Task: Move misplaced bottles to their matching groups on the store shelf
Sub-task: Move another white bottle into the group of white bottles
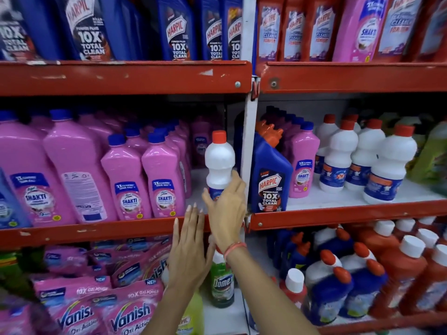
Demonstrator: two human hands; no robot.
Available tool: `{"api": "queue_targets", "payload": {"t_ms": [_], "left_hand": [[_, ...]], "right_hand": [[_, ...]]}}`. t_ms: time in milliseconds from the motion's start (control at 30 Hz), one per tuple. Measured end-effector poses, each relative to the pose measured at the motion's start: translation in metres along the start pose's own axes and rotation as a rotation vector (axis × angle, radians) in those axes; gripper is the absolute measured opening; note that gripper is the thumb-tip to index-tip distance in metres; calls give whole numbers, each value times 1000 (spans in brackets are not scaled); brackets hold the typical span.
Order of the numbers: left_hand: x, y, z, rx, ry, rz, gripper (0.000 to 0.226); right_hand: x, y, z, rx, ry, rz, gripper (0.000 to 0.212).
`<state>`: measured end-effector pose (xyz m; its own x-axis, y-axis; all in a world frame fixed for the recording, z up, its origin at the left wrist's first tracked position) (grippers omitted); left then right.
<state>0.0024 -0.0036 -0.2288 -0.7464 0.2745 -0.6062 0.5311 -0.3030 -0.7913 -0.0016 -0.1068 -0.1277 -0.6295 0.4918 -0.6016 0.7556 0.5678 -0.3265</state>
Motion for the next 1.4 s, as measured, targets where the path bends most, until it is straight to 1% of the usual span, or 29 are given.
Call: {"api": "queue_targets", "payload": {"t_ms": [67, 133, 233, 433, 600, 667, 733, 800, 933, 1133, 1300, 1400], "left_hand": [[1, 0, -2, -19, 18, -1, 66], [1, -2, -2, -20, 34, 10, 66], [1, -6, -3, -2, 38, 14, 66], [8, -10, -5, 1, -3, -7, 68], [9, -16, -1, -41, -25, -9, 70], [12, -16, 3, -43, -48, 6, 69], [15, -14, 11, -34, -57, 32, 67], [14, -16, 26, -12, -52, 60, 66], [-1, -25, 72, 35, -23, 139, 64], [-30, -10, 162, 92, 34, 192, 62], [-56, 16, 237, 108, 60, 184, 64], [-71, 31, 267, 111, 71, 158, 64]], "right_hand": [[-1, 8, -2, 21, 25, 19, 77], [-3, 12, -2, 25, 47, 38, 78], [-8, 10, -1, -18, 61, 49, 72], [-15, -2, 1, -128, 2, -16, 61], [-24, -27, -4, -238, -57, -16, 59], [-28, -43, -4, -273, -81, -17, 57], [-31, -62, 0, -298, -96, -25, 60], [-35, -82, 8, -321, -102, -24, 62], [-45, -126, 30, -364, -108, -26, 59], [-77, -196, 84, -391, -105, 24, 63], [-106, -240, 133, -388, -93, 23, 62], [-124, -257, 161, -362, -81, 25, 63]]}}
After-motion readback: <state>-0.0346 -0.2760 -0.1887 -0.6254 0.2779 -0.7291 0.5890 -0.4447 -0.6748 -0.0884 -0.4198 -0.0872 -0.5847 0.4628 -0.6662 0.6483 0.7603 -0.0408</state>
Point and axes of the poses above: each hand's wrist, its own x-axis away from the middle knuckle, its own y-axis out of the palm, z = x × y, the point moved 4 cm from there along -x, towards the middle knuckle, and after that the axes turned 1 degree about -y, right-handed, at the moved point
